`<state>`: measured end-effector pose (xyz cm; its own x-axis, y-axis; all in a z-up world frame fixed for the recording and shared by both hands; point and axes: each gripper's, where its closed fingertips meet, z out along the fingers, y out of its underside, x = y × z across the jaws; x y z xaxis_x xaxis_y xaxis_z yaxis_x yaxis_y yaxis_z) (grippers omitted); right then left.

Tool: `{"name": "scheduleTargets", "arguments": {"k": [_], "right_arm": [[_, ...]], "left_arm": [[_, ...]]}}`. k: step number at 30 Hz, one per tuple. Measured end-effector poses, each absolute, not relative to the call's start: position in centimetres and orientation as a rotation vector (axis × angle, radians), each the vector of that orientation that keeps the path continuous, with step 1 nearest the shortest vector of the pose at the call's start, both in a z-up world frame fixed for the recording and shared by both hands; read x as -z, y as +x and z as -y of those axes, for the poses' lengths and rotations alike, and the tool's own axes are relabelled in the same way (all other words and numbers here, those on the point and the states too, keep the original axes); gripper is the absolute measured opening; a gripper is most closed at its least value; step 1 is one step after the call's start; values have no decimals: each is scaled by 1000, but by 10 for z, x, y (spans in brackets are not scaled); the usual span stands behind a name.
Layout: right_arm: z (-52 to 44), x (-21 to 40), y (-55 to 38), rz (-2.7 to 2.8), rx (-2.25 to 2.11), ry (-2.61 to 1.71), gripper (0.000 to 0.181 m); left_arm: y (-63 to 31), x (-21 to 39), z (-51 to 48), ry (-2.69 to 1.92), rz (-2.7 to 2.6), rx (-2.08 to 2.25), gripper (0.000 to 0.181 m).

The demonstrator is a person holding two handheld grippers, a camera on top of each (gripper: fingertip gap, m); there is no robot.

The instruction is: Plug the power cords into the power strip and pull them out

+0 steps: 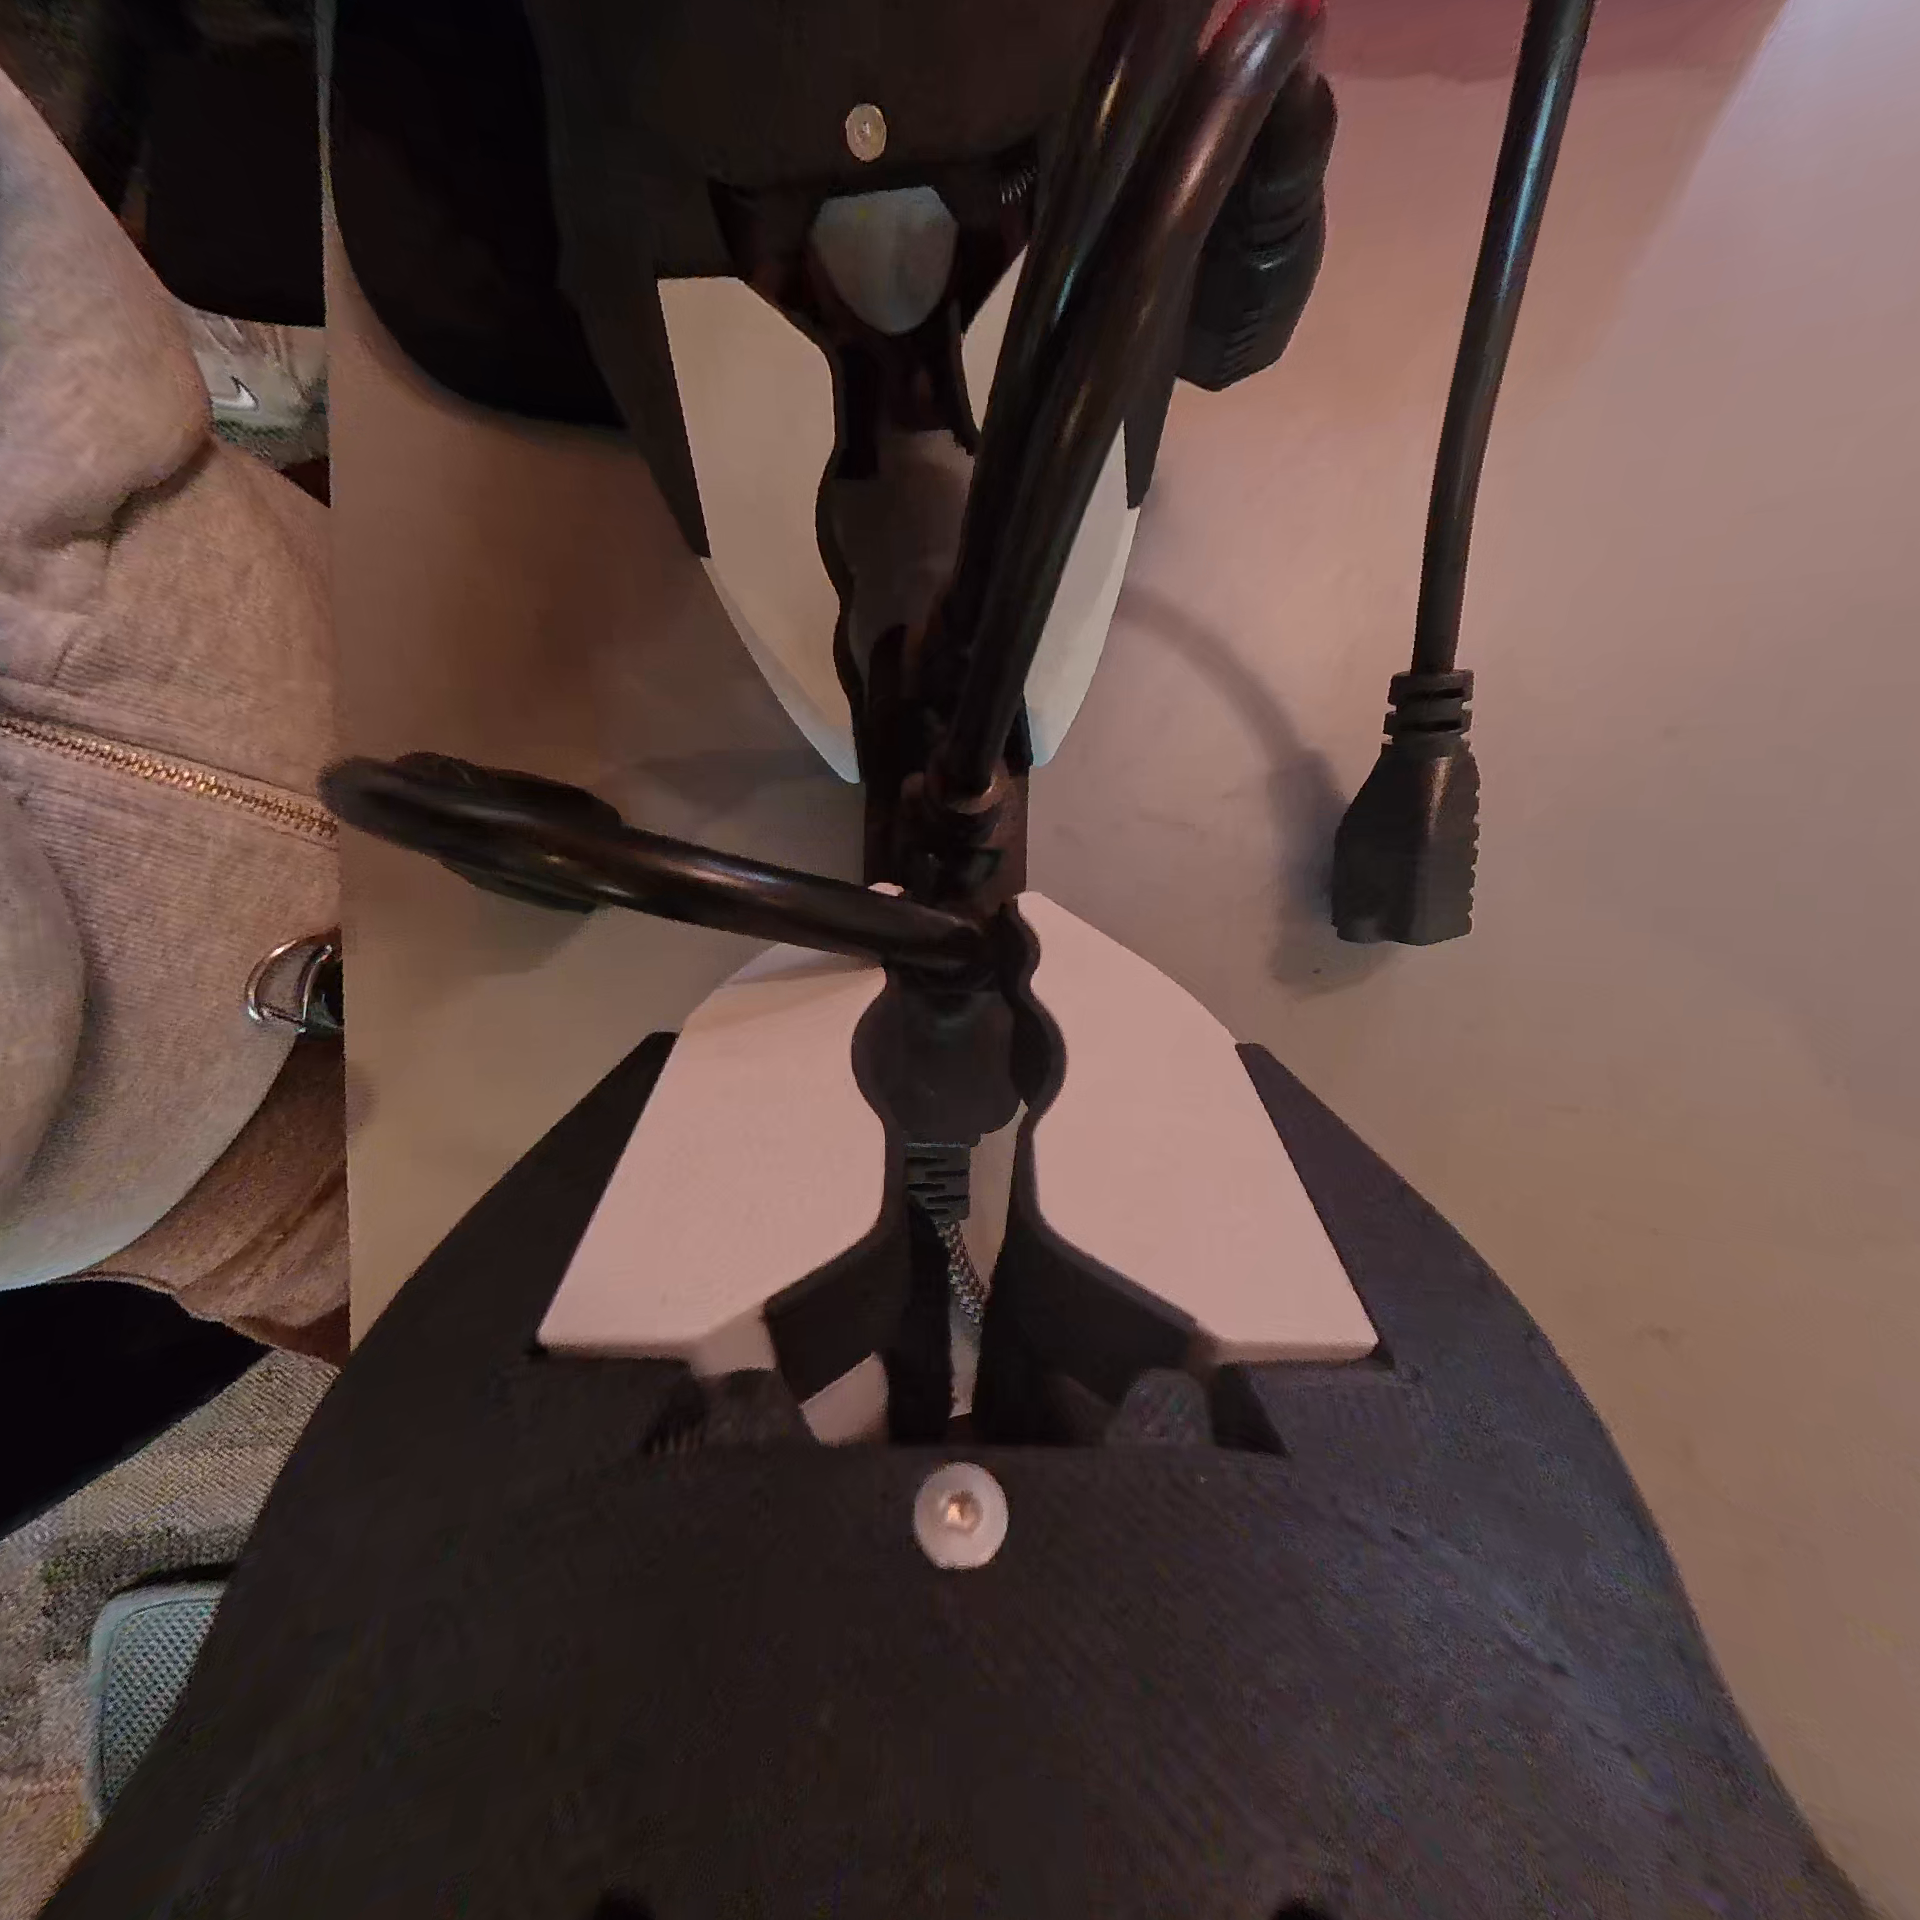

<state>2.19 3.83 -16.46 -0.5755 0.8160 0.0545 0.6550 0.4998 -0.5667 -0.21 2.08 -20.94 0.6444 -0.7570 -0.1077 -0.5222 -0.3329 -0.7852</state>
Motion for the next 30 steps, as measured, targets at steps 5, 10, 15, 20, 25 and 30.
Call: {"name": "scheduleTargets", "arguments": {"k": [5, 10, 15, 20, 25, 30], "right_arm": [[-38, 164, 20, 2389, -795, -1233, 18], [-36, 164, 18, 2402, -746, -1172, 18], [-36, 166, 17, 2357, -823, -1171, 18], [-30, 184, 11, 2424, -669, -986, 19], [-25, 160, 11, 2230, -920, -979, 28], [-36, 165, 24, 2329, -809, -1132, 29]], "left_arm": [[-2, 209, -21, -2020, -991, 365, 37], [-8, 210, -20, -2028, -968, 388, 38], [-5, 210, -21, -2030, -982, 379, 37], [-6, 210, -20, -2021, -970, 390, 38], [-7, 210, -19, -2025, -983, 374, 38], [-7, 209, -19, -2026, -984, 374, 37]]}}
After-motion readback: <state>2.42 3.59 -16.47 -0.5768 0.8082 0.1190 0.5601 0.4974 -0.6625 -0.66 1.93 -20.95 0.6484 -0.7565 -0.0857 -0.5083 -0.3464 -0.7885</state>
